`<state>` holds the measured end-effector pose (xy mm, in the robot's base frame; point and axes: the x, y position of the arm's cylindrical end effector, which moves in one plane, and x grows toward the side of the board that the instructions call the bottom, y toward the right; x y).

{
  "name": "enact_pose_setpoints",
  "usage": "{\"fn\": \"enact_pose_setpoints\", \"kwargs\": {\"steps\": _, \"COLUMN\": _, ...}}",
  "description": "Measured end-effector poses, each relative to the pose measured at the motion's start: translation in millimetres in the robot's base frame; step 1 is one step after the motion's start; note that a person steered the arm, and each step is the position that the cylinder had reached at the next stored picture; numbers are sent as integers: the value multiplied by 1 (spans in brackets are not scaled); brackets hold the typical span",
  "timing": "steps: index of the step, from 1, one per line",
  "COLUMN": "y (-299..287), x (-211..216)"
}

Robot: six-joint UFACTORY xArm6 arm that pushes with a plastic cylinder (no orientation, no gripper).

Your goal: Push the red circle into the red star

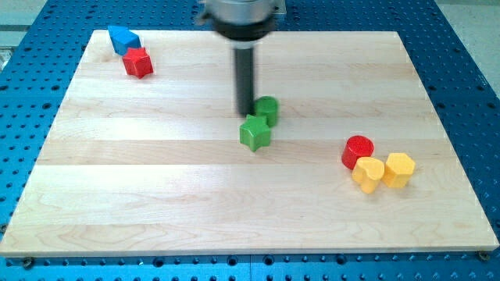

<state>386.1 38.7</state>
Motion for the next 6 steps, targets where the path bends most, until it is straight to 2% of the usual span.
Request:
{"fn": "enact_pose_setpoints", "kwargs": {"steps": 1, "y": 97, "x": -22}}
{"fn": "enact_pose_setpoints", "kwargs": {"steps": 2, "y": 122, "x": -21}}
{"fn": "enact_pose_setpoints", "kwargs": {"steps": 3, "y": 181, "x": 2}}
{"fn": "enact_pose_setpoints", "kwargs": {"steps": 4, "y": 264, "x": 60}}
{"fn": "enact_pose_setpoints", "kwargs": {"steps": 5, "y": 264, "x": 117}}
{"fn": "enact_pose_setpoints", "kwargs": {"steps": 6, "y": 197, "x": 127}}
